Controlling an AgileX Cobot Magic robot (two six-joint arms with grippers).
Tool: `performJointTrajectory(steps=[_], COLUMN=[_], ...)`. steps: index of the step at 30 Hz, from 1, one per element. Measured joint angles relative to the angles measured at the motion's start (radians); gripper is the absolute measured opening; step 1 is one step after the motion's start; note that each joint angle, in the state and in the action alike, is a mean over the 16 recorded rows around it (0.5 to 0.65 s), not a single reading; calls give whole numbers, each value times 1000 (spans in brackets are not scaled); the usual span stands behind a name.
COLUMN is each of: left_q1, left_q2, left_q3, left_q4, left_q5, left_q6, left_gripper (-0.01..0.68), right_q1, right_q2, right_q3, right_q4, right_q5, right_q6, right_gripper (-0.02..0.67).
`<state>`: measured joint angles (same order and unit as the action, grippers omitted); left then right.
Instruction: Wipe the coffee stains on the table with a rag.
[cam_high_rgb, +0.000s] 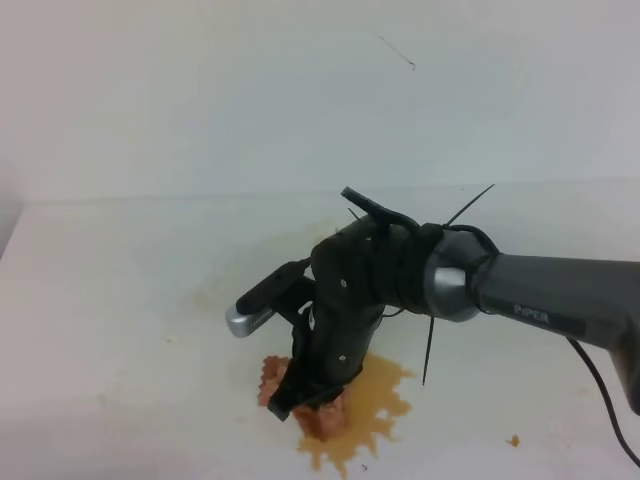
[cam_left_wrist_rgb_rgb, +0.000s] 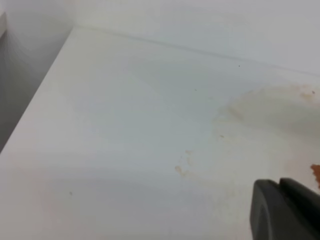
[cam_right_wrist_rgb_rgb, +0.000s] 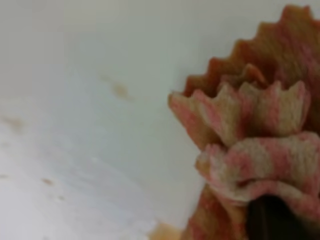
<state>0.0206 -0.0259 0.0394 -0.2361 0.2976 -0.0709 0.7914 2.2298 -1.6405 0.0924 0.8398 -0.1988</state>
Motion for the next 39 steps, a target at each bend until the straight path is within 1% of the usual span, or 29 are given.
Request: performJointTrajectory(steps=[5, 12, 16, 25, 28, 31, 34, 39], left_q1=[0, 0, 0, 0, 0, 0, 0, 0], left_q2=[0, 0, 0, 2, 2, 2, 2, 2], left_q3=[0, 0, 0, -2, -2, -2, -2, -2], left_q4=[0, 0, 0, 0, 0, 0, 0, 0], left_q5=[0, 0, 0, 1, 1, 1, 1, 1], left_q6=[0, 0, 0, 0, 0, 0, 0, 0], left_gripper=[1, 1, 1, 0, 0, 0, 0, 0], right_q1=[-10, -40, -66, -128, -144, -154, -158, -155], right_q2=[-2, -43, -95, -239, -272, -294, -306, -315], right_q3=[1, 55, 142, 403, 462, 497, 512, 512], right_q4=[-107, -139, -143, -128, -71, 31, 164, 441], right_q5=[19, -35, -117, -315, -333, -320, -293, -250], right_q6=[62, 73, 72, 37, -28, -135, -270, -517], right_gripper=[35, 35, 35, 36, 35, 34, 36, 37])
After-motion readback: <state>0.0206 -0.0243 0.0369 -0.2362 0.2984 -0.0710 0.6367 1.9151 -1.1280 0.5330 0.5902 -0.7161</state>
